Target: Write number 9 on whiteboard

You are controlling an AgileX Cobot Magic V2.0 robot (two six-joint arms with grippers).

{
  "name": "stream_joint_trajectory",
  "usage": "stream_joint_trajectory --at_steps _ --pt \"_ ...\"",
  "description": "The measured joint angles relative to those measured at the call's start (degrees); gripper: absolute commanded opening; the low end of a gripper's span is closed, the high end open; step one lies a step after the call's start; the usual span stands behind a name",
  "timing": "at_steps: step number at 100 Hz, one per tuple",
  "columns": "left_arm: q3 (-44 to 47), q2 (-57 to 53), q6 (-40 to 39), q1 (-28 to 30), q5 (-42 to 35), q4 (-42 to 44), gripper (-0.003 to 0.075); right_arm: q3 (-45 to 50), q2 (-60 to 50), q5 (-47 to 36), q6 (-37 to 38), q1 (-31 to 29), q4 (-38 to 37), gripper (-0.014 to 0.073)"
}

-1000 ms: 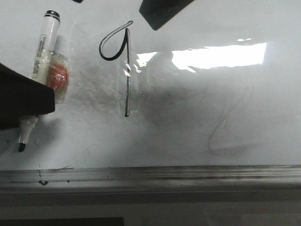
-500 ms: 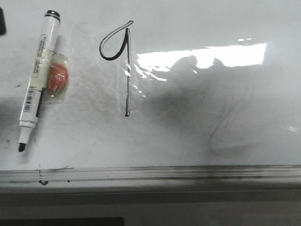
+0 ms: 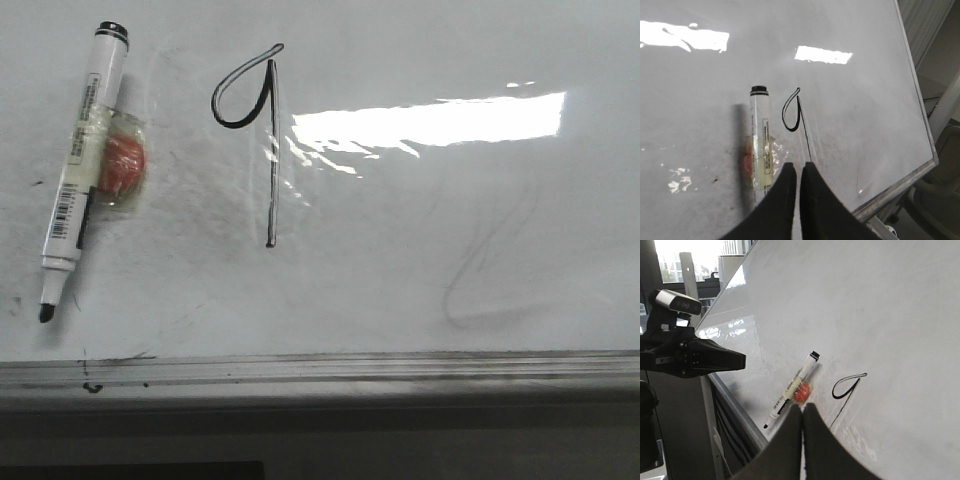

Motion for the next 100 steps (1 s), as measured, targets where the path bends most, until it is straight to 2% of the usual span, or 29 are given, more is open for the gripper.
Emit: stream_joint_trajectory --at_steps 17,36,78,90,100 --pt "0.55 -0.1 0.0 0.0 0.37 0.13 -0.002 5.59 -6.48 -0.09 0.0 0.0 -0.14 -0.0063" --pt "0.55 -0.1 0.0 0.0 0.37 0.13 -0.002 9.23 -7.27 0.03 0.0 0.0 -0.27 -0.0064" --pt "1.83 -0.1 0.0 0.13 0.16 1.03 -0.002 10.02 -7.27 0.6 0.0 0.0 -0.27 -0.0064" --pt "3.94 -0.23 0.0 3.01 0.16 6.09 -0.002 10.02 -7.27 0.6 0.0 0.0 -0.27 -0.0063" --pt "6.37 -2.5 0.0 8.38 0.38 10.62 -0.002 10.02 -7.27 0.6 0.0 0.0 -0.27 -0.0064"
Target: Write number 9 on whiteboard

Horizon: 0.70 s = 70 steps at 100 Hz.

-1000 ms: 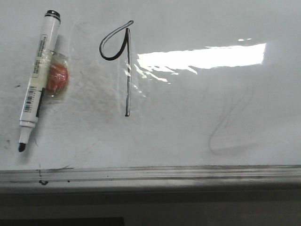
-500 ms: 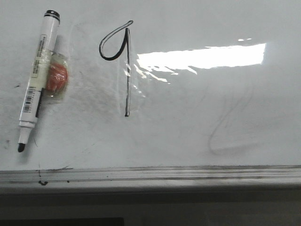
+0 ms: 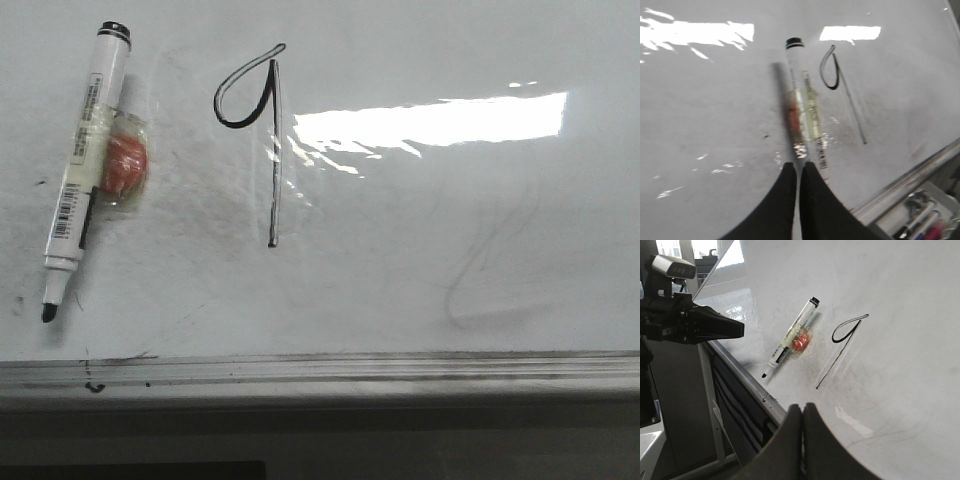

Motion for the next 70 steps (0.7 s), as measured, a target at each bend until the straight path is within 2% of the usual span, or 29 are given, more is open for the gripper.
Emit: stream_joint_trajectory --at_steps 14,26,42,61,70 --pt "1.4 -5.99 -2.68 9.73 0.15 8.74 -0.002 0.0 0.0 0.12 0.0 0.0 0.0 -0.0063" --pt "1.4 -10.4 -7.16 18.18 3.99 13.86 -0.002 0.0 0.0 0.12 0.0 0.0 0.0 -0.0064" --pt "1.4 -15.86 -8.55 29.6 8.4 19.13 -0.002 0.0 0.0 0.12 0.0 0.0 -0.13 -0.0064" --pt "1.4 -20.61 -11.39 40.47 11.03 22.19 -0.002 0.0 0.0 0.12 0.0 0.0 -0.16 -0.0063" --pt "1.4 -22.21 -13.8 43.7 16.21 22.19 -0.002 0.0 0.0 0.49 0.0 0.0 -0.16 -0.0063"
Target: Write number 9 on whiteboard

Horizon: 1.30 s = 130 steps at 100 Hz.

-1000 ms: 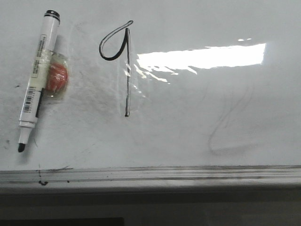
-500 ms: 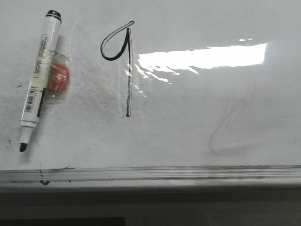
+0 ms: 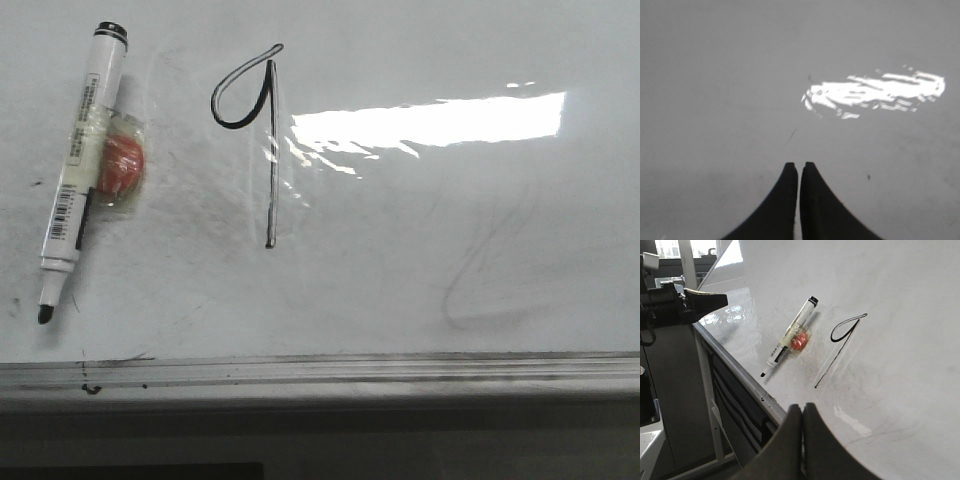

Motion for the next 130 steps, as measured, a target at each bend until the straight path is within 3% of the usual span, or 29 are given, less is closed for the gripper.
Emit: stream_joint_trajectory --at_steps 24,114,130 --pt "0.0 -0.14 -0.91 2.99 15.9 -0.47 -0.002 0.0 0.0 -0.37 0.0 0.0 0.0 -0.0063" --pt "0.0 -0.14 -0.91 3.21 16.15 -0.47 -0.002 0.0 0.0 -0.37 -0.29 0.0 -0.57 -0.0064" --pt "0.0 -0.14 -0.91 3.21 16.15 -0.47 -0.002 0.0 0.0 -0.37 -2.69 -5.46 -5.89 -0.0063"
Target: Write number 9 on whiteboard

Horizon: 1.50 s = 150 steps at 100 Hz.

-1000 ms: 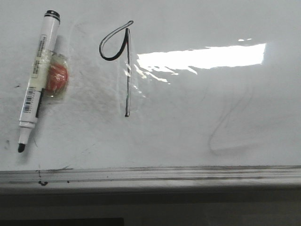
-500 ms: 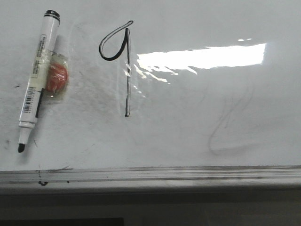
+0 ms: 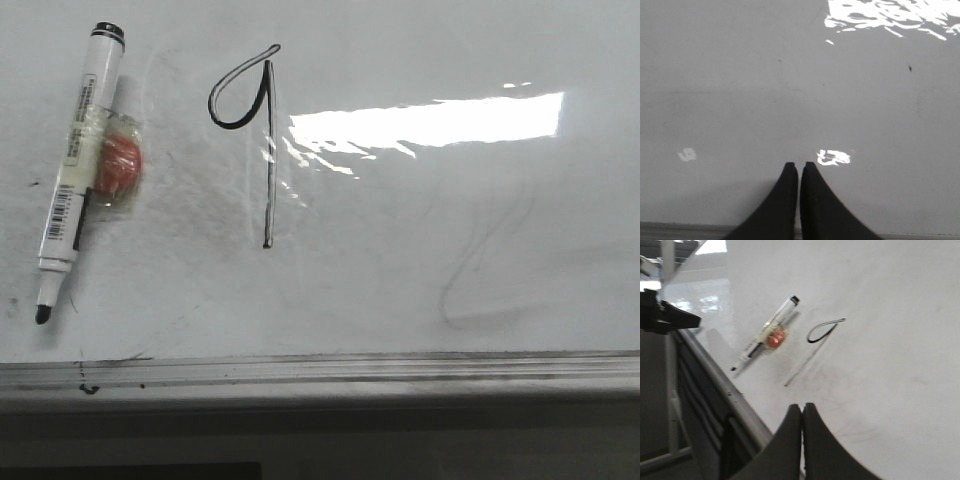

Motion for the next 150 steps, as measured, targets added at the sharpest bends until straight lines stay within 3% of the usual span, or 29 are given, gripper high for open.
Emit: stream_joint_trajectory --at_steps 19,40,56,69,97,150 --pt "0.0 0.0 0.0 0.0 0.0 0.0 -0.002 0.54 0.0 -0.82 -0.32 -13.9 -1.17 -0.0064" --pt "0.0 0.0 0.0 0.0 0.0 0.0 -0.002 7.25 -0.93 -11.17 0.11 -30.04 -0.15 -0.0064" --pt "0.0 0.0 0.0 0.0 0.0 0.0 -0.002 7.18 -5.35 -10.15 2.07 -38.44 0.22 -0.0064" --pt "0.0 0.0 0.0 0.0 0.0 0.0 -0.002 7.18 -10.4 -2.43 2.37 -43.77 0.31 -0.0064" --pt "0.0 0.0 0.0 0.0 0.0 0.0 -0.002 7.18 -11.26 18.0 2.61 -46.69 1.48 -0.0063" --pt "0.0 0.0 0.0 0.0 0.0 0.0 -0.002 7.18 -11.26 18.86 2.76 -46.69 1.78 -0.0064"
